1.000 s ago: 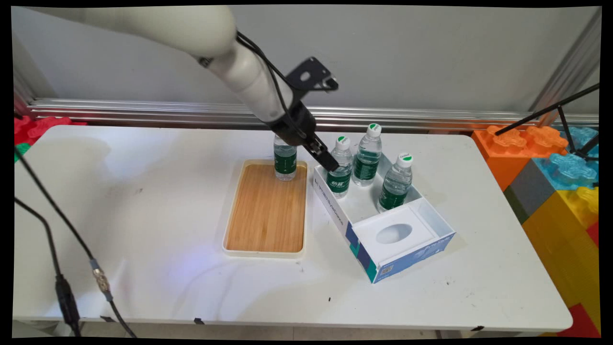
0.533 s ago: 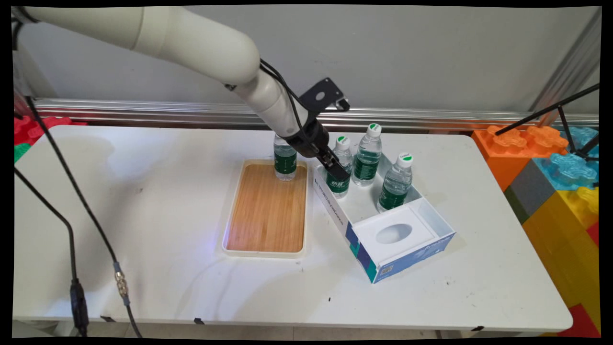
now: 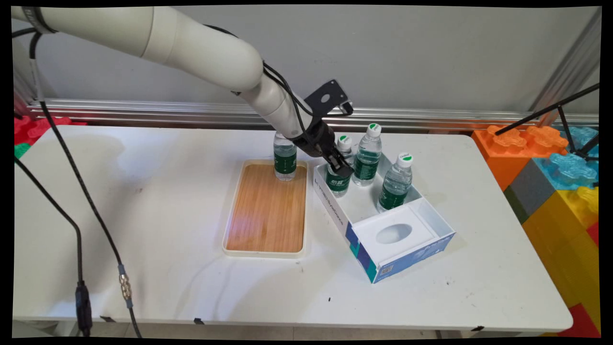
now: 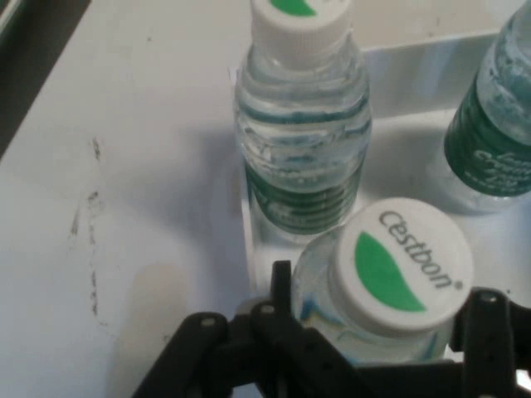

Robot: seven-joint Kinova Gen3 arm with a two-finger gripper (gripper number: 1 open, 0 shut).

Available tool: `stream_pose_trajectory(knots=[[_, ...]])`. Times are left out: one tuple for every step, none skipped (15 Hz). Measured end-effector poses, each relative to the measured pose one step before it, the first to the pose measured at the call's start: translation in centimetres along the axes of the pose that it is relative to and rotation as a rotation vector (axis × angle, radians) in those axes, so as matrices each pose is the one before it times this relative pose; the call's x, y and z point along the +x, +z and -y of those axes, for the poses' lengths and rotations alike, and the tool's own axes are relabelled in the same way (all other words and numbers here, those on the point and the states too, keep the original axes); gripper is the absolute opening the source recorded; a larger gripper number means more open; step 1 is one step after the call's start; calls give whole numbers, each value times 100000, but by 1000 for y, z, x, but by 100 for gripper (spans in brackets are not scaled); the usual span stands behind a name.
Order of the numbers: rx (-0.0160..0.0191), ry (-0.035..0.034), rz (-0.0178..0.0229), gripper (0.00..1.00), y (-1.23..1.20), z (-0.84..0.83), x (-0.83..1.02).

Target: Place the picked object on the tray

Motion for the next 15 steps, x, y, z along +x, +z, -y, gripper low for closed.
stream_pose_trajectory(knots=[[-26, 571, -378, 0, -344, -2, 71], [-32, 375, -426, 0, -605, -9, 200], [302, 163, -523, 0, -842, 23, 340], [134, -201, -416, 0, -880, -11, 438], [248, -326, -636, 0, -1214, -9, 648], [122, -342, -453, 0, -1195, -44, 650], [58, -594, -190, 0, -1336, -26, 676], [84, -418, -67, 0, -1159, -28, 545], [70, -572, 189, 0, -1429, -23, 559], [129, -597, 481, 0, -1741, -10, 535], [18, -114, 514, 0, -1020, 4, 197], [78, -61, 1128, 0, -1798, 67, 149], [114, -107, 1316, 0, -1772, 138, -174], [34, -27, 1530, 0, -1625, 243, -526], [-284, -20, 1071, 0, -1255, 191, -626]])
